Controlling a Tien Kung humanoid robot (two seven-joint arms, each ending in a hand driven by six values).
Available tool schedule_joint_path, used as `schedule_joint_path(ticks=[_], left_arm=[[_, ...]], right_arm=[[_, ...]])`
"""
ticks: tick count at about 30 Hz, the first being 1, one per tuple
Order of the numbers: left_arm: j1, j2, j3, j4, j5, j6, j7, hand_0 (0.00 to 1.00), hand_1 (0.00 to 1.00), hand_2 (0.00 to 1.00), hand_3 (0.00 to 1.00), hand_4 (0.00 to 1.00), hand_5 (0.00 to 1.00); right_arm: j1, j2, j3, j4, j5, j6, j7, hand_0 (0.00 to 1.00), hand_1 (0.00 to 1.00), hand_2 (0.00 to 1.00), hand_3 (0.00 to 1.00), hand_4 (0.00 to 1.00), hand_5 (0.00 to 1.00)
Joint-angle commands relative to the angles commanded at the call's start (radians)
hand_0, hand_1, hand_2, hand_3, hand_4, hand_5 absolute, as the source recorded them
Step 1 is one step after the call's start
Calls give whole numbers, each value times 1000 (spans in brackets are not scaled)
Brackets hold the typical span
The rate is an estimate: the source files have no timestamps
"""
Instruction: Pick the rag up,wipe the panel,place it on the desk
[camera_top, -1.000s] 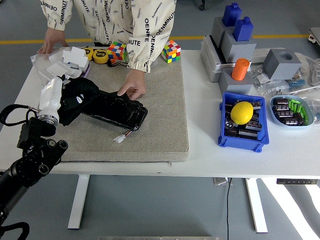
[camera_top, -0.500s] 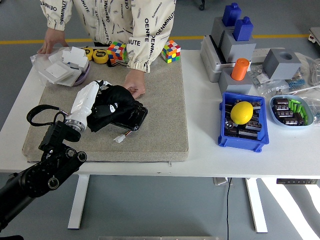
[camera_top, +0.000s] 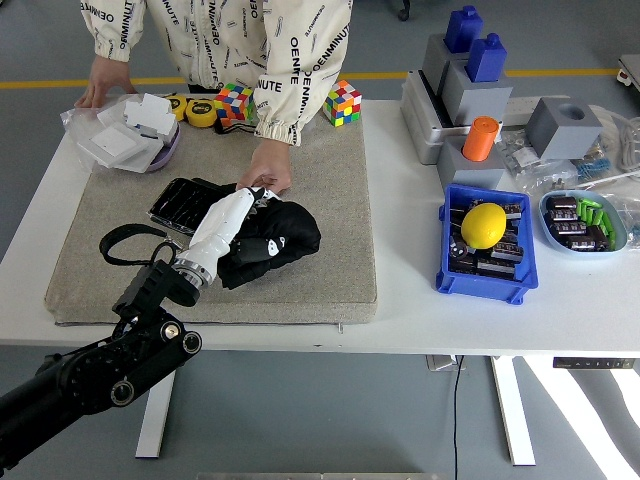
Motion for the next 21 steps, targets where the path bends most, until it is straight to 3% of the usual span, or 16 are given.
schedule_joint_path(ticks=[6,21], left_arm=[[-2,-8,-13,0,13,5,0,280,331,328,571,654,2],[1,-11,-177,134,38,44,-34,279,326,328,571,655,2]], right_arm=[[1,0,3,-1,-3,0,0,522,558,490,522,884,358],[3,-3,1,-2,-2,-1,1,522,559,490,522,885,358]])
